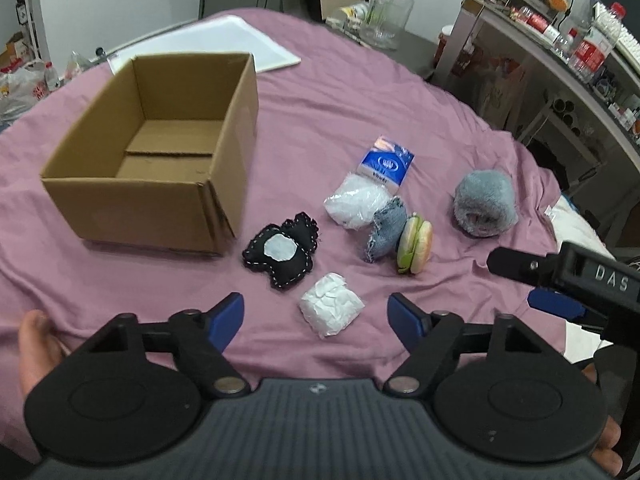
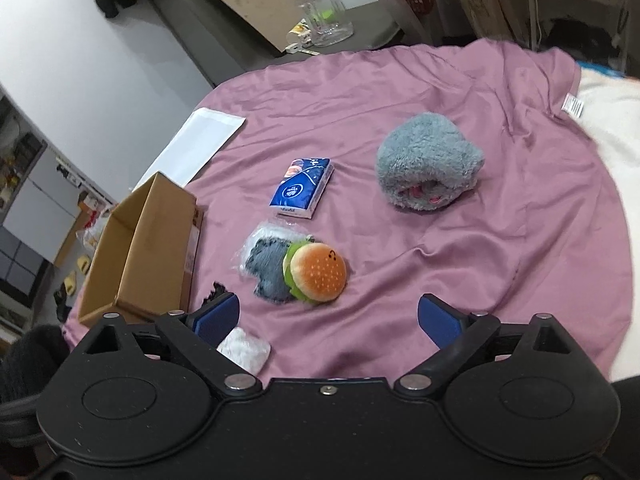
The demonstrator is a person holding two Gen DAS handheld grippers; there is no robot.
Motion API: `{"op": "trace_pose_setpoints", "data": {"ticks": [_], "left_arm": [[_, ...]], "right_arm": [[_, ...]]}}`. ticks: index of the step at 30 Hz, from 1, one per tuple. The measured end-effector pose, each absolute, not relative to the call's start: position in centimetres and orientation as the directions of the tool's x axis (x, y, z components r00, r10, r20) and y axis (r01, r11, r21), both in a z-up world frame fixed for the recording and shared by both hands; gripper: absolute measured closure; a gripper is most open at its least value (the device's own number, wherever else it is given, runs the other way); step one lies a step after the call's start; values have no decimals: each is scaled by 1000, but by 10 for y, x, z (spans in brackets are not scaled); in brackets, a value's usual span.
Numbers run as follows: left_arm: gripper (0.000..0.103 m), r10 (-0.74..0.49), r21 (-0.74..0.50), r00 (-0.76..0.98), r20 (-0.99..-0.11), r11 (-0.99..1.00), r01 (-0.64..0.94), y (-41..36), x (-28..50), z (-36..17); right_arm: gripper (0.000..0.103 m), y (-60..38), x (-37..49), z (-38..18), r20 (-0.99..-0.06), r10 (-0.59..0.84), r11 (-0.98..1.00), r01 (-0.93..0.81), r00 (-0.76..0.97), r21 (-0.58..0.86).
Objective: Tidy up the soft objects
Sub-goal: 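Move the right tool to the hamburger plush and close on it, then carry the hamburger plush with the right tool while the left tool grasps the white tissue ball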
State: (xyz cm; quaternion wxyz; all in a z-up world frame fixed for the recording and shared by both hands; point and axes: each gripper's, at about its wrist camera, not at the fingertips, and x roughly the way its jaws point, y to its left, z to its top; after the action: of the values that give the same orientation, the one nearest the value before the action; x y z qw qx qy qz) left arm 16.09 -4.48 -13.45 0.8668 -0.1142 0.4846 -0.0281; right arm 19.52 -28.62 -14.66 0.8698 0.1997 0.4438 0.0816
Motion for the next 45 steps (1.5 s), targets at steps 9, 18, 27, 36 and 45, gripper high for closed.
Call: {"op": "trace_pose_setpoints", "data": {"ticks": [9, 18, 27, 36, 45], "left_arm": [[33, -181, -261, 472, -863, 959, -110, -41, 187, -172], [34, -233, -308, 436, -869, 945, -108, -44, 207, -202], [34, -251, -321, 422, -871, 941, -103, -46, 215, -214], [59, -264, -344, 435, -861, 932, -115, -39, 212, -211], [59, -244, -335, 472, -847, 935, -118, -34, 200, -199]], "right_arm": [[10, -285, 221, -170, -743, 349, 889, 48, 571, 455], [21, -278, 244, -191, -771, 363, 884, 70, 523, 463], [21, -265, 260, -204, -797, 347, 901, 59, 494, 429], [46, -253, 269, -211, -811, 337, 915, 36, 478, 401], [82, -254, 259, -203, -788, 351, 907, 24, 505, 420]]}}
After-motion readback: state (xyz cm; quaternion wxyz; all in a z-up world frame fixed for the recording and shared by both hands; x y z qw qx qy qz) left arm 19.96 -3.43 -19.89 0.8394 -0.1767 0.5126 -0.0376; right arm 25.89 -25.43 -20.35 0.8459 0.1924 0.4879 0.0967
